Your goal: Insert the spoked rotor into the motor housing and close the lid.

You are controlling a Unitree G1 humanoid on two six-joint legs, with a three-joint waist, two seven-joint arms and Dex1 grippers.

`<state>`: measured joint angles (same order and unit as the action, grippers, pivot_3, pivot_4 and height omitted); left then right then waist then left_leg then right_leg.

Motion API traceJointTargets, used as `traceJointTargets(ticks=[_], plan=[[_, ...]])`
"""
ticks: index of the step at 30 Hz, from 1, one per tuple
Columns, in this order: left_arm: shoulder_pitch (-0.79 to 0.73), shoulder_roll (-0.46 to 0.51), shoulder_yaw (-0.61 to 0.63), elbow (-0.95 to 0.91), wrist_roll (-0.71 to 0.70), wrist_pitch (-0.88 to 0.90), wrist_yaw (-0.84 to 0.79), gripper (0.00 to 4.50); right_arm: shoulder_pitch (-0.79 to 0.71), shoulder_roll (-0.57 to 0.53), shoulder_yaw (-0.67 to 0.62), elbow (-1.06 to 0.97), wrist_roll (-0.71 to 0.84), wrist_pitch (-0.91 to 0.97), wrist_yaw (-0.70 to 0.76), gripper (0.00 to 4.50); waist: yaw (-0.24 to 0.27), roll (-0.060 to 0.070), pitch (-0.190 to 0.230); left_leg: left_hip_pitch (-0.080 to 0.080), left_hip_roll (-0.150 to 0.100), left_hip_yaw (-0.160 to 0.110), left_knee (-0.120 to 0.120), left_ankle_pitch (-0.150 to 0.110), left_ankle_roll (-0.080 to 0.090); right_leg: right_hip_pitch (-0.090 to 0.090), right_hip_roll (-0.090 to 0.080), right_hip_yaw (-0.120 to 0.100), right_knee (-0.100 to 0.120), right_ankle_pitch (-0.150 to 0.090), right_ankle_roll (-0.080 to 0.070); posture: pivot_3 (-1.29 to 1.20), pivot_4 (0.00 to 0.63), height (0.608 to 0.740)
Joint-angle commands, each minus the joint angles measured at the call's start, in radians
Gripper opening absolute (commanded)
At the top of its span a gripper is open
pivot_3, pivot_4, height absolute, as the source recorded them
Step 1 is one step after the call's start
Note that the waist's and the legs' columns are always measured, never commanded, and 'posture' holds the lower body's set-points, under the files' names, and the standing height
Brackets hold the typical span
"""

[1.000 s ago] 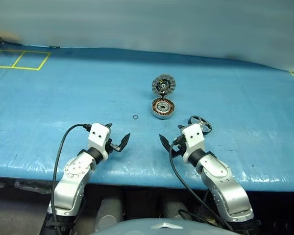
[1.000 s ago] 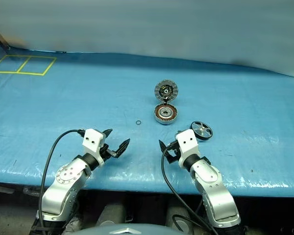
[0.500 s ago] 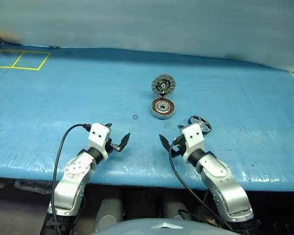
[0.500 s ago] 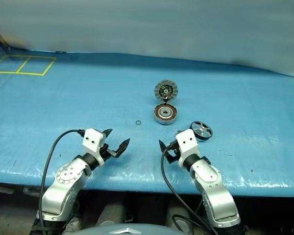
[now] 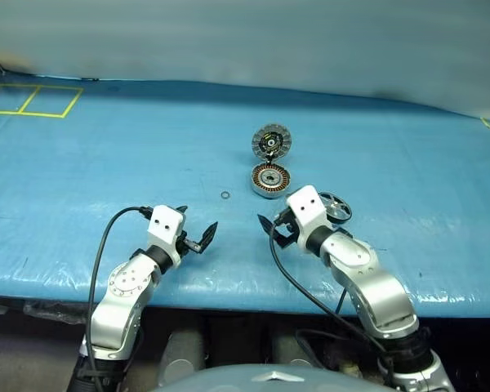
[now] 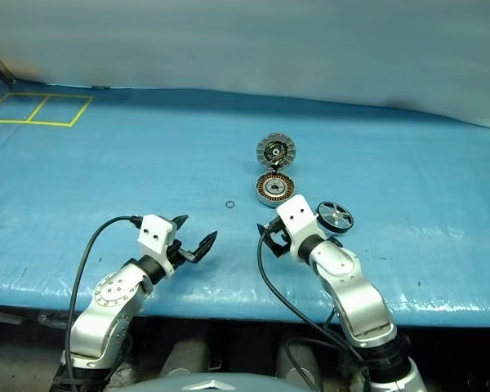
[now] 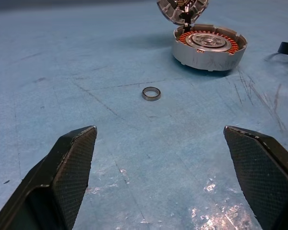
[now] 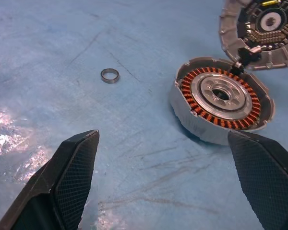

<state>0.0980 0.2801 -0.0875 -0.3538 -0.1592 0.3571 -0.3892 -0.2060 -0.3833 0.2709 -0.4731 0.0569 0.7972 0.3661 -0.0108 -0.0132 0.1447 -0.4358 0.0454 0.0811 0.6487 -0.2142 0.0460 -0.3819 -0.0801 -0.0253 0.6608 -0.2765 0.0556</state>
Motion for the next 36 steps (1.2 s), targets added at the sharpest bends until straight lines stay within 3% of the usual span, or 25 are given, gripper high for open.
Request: traceJointTargets(ticks=[1, 6, 12, 18, 36], plan=[[-0.010, -0.001, -0.014, -0.031, 0.003, -0.017, -0.004, 4.50, -0.190, -0.109, 0.117, 0.030, -0.045, 0.037, 0.142, 4.47, -0.001, 0.001, 0.001, 0.000, 0.000, 0.000, 0.000, 0.000, 0.000, -0.001, 0.000, 0.000, 0.000, 0.000, 0.000, 0.00, 0.150, 0.740], [-0.004, 0.002, -0.046, -0.040, 0.027, -0.059, -0.011, 4.50, -0.434, -0.091, 0.210, 0.240, -0.077, 0.020, 0.220, 4.47, -0.001, 0.001, 0.001, -0.001, 0.000, 0.000, -0.001, 0.000, 0.001, -0.001, 0.001, -0.001, 0.000, 0.000, -0.001, 0.00, 0.150, 0.740], [0.027, -0.009, -0.068, -0.055, 0.039, -0.080, 0.000, 4.50, -0.581, -0.024, 0.251, 0.551, -0.136, -0.076, 0.244, 4.47, 0.000, 0.001, 0.001, -0.006, -0.001, 0.000, 0.000, 0.000, 0.002, -0.001, 0.003, -0.002, 0.000, 0.004, 0.007, 0.00, 0.150, 0.740], [0.047, -0.017, -0.068, -0.060, 0.038, -0.088, 0.013, 4.50, -0.616, 0.003, 0.234, 0.670, -0.175, -0.127, 0.257, 4.47, -0.001, 0.001, 0.001, -0.008, -0.001, 0.001, 0.000, 0.000, 0.002, -0.002, 0.003, -0.002, 0.001, 0.005, 0.009, 0.00, 0.150, 0.740], [0.036, -0.031, -0.071, -0.041, 0.033, -0.092, 0.020, 4.50, -0.582, -0.039, 0.200, 0.725, -0.205, -0.111, 0.314, 4.47, -0.001, 0.001, 0.001, -0.008, -0.001, 0.001, 0.000, 0.000, 0.002, -0.002, 0.003, -0.002, 0.002, 0.005, 0.009, 0.00, 0.150, 0.740]])
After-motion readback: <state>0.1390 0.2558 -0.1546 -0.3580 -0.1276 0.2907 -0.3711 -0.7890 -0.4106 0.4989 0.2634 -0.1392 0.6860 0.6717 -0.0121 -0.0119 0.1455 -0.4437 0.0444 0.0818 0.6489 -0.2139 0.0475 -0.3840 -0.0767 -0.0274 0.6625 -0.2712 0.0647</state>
